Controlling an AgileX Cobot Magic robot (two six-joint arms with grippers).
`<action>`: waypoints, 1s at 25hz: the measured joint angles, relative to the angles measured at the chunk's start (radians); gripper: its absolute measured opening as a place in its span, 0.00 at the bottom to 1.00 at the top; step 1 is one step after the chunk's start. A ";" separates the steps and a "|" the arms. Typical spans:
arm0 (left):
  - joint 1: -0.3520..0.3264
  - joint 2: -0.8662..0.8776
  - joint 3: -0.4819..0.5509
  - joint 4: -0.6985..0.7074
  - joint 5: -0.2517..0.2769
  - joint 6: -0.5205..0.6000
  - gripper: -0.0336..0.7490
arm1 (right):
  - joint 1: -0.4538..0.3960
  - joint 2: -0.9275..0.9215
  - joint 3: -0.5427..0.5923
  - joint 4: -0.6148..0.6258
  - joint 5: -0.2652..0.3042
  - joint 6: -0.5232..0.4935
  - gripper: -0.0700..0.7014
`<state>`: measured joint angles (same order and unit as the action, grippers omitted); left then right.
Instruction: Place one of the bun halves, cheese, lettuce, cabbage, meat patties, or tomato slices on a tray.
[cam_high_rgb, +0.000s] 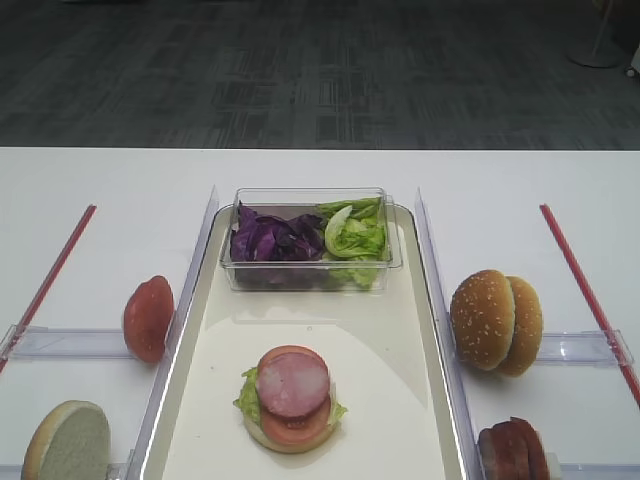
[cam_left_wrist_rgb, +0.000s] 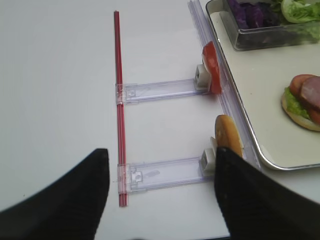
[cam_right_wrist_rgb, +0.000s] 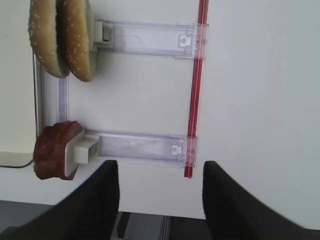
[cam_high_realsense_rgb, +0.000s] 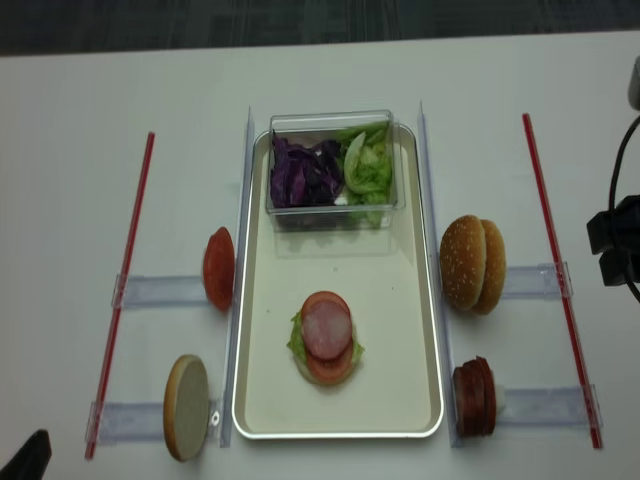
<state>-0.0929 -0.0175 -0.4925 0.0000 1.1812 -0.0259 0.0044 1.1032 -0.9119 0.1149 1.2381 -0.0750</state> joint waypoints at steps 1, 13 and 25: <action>0.000 0.000 0.000 0.000 0.000 0.000 0.60 | 0.000 -0.026 0.008 -0.002 0.000 0.000 0.62; 0.000 0.000 0.000 0.000 0.000 0.000 0.60 | 0.000 -0.279 0.015 0.003 0.010 0.026 0.62; 0.000 0.000 0.000 0.000 0.000 0.000 0.60 | 0.000 -0.519 0.015 0.002 0.012 0.027 0.62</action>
<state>-0.0929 -0.0175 -0.4925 0.0000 1.1812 -0.0259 0.0044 0.5840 -0.8974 0.1167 1.2503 -0.0477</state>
